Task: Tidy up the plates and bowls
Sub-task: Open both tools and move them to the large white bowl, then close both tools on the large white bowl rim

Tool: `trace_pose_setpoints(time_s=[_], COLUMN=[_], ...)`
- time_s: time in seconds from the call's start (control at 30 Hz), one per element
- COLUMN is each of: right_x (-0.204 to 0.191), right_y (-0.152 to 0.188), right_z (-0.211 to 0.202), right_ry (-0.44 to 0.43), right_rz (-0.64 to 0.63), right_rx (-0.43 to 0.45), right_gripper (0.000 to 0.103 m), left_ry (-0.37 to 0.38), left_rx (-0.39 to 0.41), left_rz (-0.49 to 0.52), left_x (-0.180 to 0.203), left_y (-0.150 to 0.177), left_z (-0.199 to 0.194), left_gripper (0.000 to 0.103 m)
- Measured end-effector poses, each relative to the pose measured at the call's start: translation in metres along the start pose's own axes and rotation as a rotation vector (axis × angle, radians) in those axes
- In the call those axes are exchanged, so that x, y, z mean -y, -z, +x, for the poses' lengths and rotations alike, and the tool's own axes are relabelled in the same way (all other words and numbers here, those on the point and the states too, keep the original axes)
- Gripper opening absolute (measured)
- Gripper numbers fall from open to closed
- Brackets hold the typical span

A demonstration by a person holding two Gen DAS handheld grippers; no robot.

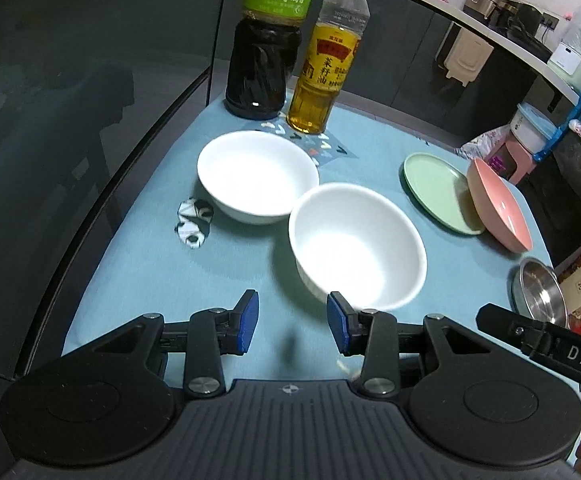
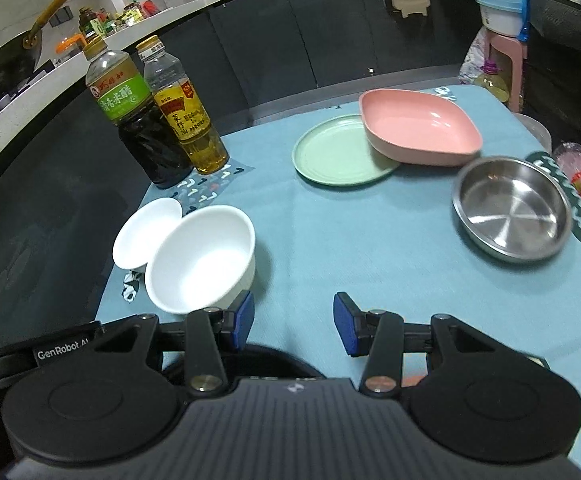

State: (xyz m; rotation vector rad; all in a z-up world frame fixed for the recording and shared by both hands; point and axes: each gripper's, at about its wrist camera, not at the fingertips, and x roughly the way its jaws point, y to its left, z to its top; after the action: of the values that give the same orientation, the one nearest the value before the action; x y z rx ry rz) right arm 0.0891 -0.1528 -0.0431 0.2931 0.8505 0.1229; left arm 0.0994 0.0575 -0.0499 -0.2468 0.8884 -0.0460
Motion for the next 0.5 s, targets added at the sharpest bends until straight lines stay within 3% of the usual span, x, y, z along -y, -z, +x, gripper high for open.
trace_pose_setpoints(time_s=[0.5], right_x=[-0.017], right_y=[-0.027], right_z=[0.048], right_ry=[-0.032], right_rz=[-0.038], right_rx=[-0.057], right_gripper=[0.046], left_ry=[-0.006], left_rx=[-0.049], left_rz=[-0.029], left_x=[0.003], left_y=[-0.021], left_z=[0.04], left_gripper=[0.036])
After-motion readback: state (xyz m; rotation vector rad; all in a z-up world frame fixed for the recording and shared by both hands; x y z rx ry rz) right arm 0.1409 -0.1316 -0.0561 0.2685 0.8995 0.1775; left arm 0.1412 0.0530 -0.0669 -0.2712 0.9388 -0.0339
